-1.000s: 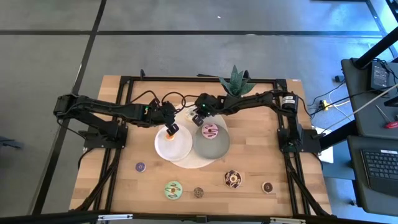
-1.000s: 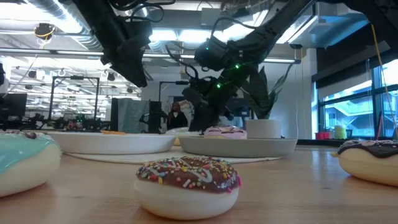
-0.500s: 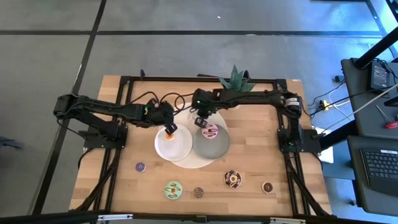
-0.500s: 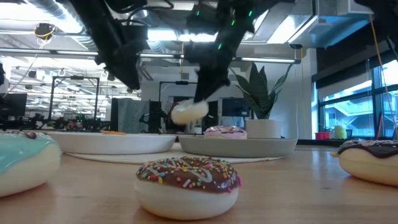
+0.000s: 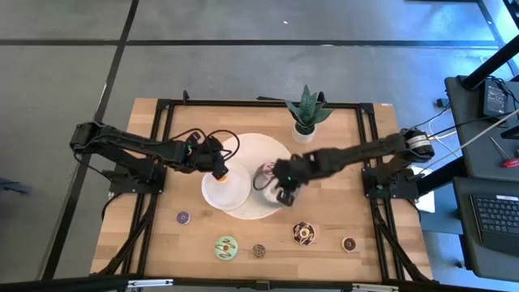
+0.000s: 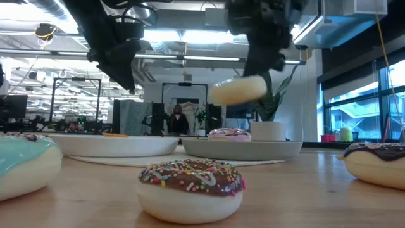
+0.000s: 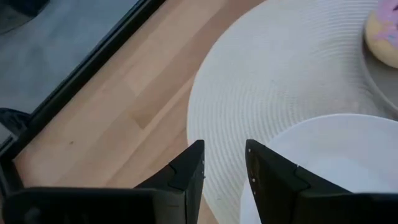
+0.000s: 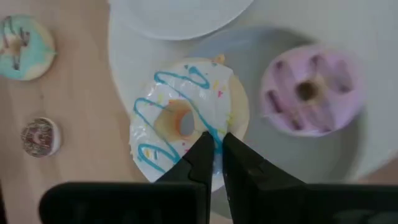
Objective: Pick & Place donuts
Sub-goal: Put the large white donut on the gray plate
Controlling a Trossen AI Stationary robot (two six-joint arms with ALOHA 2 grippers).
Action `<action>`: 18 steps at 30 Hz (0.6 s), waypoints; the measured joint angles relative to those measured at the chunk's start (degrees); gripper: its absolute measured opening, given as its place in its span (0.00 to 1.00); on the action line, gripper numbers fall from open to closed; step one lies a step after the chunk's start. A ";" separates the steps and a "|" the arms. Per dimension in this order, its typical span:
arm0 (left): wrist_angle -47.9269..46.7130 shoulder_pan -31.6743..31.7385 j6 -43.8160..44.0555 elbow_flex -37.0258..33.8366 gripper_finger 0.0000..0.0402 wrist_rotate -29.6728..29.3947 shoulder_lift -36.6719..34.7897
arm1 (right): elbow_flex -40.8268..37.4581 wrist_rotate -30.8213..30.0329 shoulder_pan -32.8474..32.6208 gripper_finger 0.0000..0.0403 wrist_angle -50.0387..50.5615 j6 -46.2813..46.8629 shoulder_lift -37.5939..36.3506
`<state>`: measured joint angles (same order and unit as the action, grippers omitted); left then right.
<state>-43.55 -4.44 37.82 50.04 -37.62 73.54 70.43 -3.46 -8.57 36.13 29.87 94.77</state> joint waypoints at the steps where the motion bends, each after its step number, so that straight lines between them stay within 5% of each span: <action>1: 0.03 -0.26 0.41 0.00 0.28 -0.02 0.00 | -1.83 -0.62 -0.91 0.08 -2.13 1.58 -0.09; 18: 0.46 -3.83 2.41 0.00 0.28 1.28 0.00 | -16.26 -5.60 -1.72 0.08 -15.97 12.35 0.28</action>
<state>-43.09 -8.27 40.23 50.04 -36.34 73.54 54.17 -9.05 -10.29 20.17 42.21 95.04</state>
